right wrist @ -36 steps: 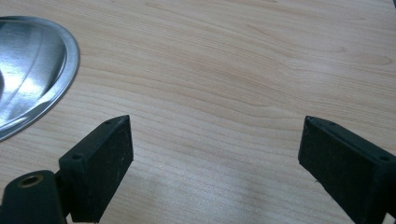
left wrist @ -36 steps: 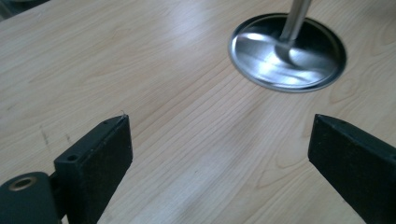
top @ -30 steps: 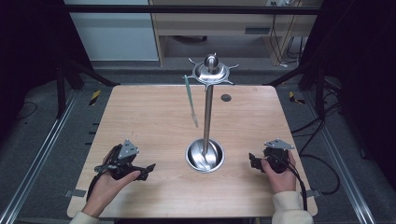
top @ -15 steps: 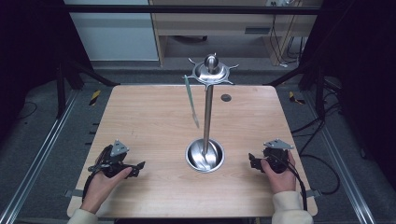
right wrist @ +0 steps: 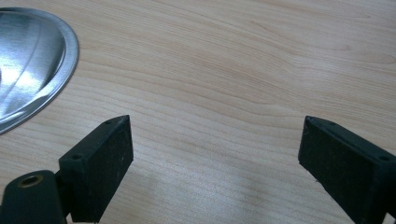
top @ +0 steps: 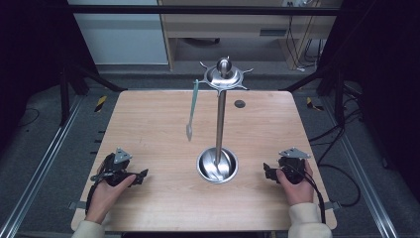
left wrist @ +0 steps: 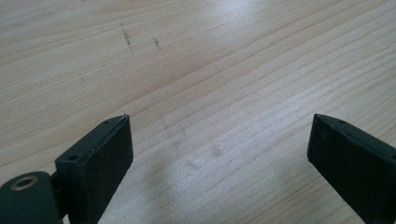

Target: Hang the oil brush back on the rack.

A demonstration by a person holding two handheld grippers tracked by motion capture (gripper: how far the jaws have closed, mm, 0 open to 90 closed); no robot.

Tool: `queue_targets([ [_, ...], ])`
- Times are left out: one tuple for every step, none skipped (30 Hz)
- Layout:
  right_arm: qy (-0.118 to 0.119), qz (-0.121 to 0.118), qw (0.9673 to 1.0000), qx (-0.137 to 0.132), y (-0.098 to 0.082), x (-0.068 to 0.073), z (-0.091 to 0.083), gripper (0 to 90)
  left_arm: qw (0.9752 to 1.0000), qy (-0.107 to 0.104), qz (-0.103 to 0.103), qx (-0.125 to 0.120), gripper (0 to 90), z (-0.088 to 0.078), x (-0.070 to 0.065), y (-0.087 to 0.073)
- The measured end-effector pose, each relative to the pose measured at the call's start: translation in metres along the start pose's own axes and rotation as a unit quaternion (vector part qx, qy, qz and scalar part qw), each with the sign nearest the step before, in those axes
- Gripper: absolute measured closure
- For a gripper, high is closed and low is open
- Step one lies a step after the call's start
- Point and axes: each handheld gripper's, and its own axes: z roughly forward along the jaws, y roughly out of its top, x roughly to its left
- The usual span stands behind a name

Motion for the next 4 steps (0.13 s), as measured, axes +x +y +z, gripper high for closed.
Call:
queue_targets([
  [0.000, 0.000, 1.0000, 0.000, 0.0000, 0.0000, -0.0001, 10.8, 1.0000, 0.003, 0.000, 0.000, 6.9, -0.0019, 0.0000, 0.0000],
  [0.000, 0.001, 1.0000, 0.000, 0.0000, 0.0001, -0.0004, 10.8, 1.0000, 0.004, 0.000, -0.001, 7.0, -0.0034, -0.0001, -0.0001],
  [0.000, 0.002, 1.0000, 0.000, 0.0000, 0.0001, -0.0005, 10.8, 1.0000, 0.004, 0.001, -0.002, 6.9, -0.0051, 0.0000, -0.0004],
  [-0.001, 0.003, 1.0000, 0.001, 0.0000, 0.0000, -0.0005, 10.7, 1.0000, 0.003, 0.001, -0.002, 6.8, -0.0065, -0.0001, -0.0009],
])
